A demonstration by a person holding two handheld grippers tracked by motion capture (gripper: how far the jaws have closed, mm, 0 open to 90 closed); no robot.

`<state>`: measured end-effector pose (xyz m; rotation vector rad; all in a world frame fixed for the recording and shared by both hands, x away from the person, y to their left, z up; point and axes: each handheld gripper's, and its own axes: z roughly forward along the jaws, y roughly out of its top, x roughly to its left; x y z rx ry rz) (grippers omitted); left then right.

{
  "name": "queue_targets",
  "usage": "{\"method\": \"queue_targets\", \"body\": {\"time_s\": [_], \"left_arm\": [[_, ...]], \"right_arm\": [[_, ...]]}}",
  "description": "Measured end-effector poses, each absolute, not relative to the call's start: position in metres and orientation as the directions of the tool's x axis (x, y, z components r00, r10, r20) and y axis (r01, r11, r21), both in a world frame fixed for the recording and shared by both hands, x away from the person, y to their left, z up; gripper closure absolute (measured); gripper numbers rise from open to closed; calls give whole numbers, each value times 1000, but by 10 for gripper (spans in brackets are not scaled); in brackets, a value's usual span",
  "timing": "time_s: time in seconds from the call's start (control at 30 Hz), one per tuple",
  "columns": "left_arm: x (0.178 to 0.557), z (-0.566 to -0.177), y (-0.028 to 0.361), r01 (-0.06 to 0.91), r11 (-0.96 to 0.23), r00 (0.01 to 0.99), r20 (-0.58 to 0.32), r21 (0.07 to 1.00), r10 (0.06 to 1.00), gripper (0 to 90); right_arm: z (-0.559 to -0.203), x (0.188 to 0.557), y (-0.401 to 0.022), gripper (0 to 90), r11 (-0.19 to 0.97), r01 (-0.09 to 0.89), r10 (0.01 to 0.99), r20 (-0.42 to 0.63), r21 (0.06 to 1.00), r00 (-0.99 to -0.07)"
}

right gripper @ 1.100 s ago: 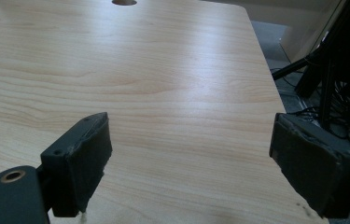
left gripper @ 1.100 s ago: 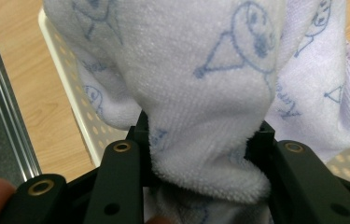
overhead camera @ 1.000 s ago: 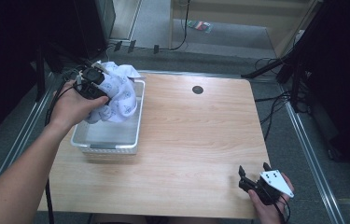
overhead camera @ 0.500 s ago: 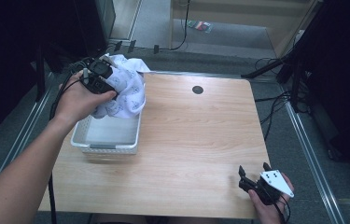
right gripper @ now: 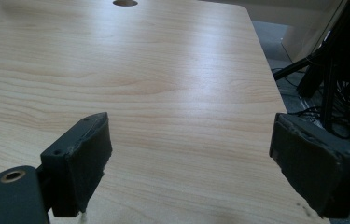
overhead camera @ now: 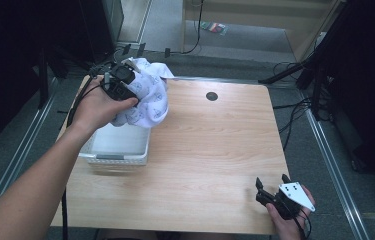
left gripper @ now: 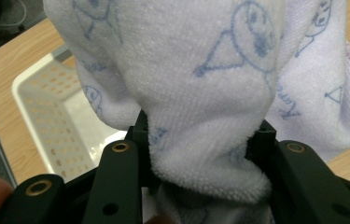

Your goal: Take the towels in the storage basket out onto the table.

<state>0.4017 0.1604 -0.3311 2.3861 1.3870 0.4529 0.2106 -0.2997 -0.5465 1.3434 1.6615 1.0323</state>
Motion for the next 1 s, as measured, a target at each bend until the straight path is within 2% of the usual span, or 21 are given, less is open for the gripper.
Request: {"method": "queue_targets", "body": {"time_s": [0.57, 1.0], "left_arm": [[405, -339, 102, 732, -514, 534, 93, 447, 841, 592], [408, -348, 54, 705, -533, 581, 49, 467, 812, 582]], "right_arm": [[-546, 210, -300, 129, 114, 379, 984, -52, 918, -170], [-546, 210, -301, 131, 113, 376, 983, -48, 920, -176]]}}
